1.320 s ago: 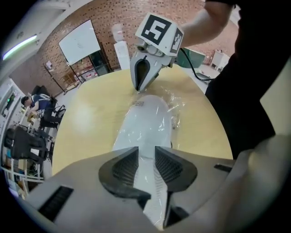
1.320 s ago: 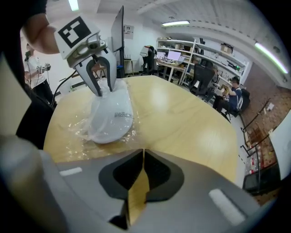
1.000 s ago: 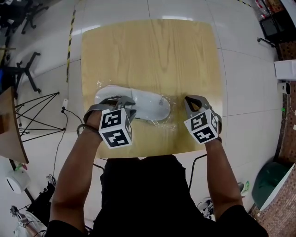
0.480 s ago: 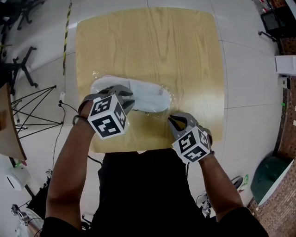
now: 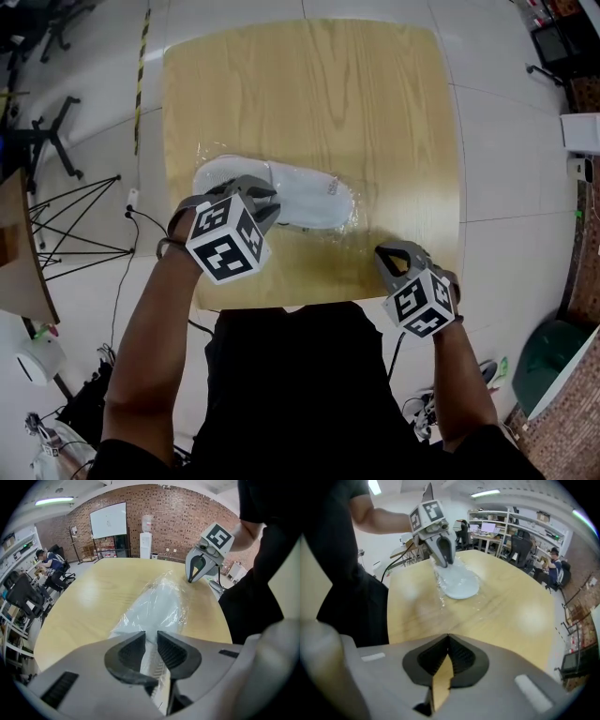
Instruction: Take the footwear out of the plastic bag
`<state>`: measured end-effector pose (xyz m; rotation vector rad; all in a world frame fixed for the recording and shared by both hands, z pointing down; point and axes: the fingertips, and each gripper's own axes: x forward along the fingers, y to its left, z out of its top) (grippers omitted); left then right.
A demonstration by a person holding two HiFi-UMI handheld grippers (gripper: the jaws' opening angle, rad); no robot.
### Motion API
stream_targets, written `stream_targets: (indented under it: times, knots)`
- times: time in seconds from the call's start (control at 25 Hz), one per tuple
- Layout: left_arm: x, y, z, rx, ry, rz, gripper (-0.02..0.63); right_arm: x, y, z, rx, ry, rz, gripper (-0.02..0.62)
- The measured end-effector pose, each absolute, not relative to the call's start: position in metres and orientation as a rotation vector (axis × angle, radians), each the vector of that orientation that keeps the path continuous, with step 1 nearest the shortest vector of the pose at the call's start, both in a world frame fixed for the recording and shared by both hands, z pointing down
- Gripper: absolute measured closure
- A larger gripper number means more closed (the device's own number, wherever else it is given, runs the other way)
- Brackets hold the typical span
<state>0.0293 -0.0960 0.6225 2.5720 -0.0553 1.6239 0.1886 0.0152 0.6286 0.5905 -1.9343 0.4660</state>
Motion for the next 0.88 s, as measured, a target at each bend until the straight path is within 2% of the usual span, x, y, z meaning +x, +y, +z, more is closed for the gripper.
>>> stream_targets:
  times: [0.24, 0.44, 0.68, 0.88]
  knots:
    - [0.027, -0.098, 0.622, 2.590, -0.218, 1.580, 0.523, 0.175, -0.047, 0.609, 0.973, -2.125, 0.942, 0.576]
    - [0.029, -0.096, 0.618, 2.624, -0.224, 1.591, 0.523, 0.157, -0.061, 0.621, 1.029, -2.121, 1.324, 0.495]
    - [0.030, -0.097, 0.615, 2.652, -0.220, 1.608, 0.523, 0.151, -0.074, 0.626, 1.069, -2.097, 1.430, 0.476]
    - [0.029, -0.094, 0.613, 2.647, -0.229, 1.616, 0.528, 0.148, -0.075, 0.626, 1.027, -2.102, 1.403, 0.506]
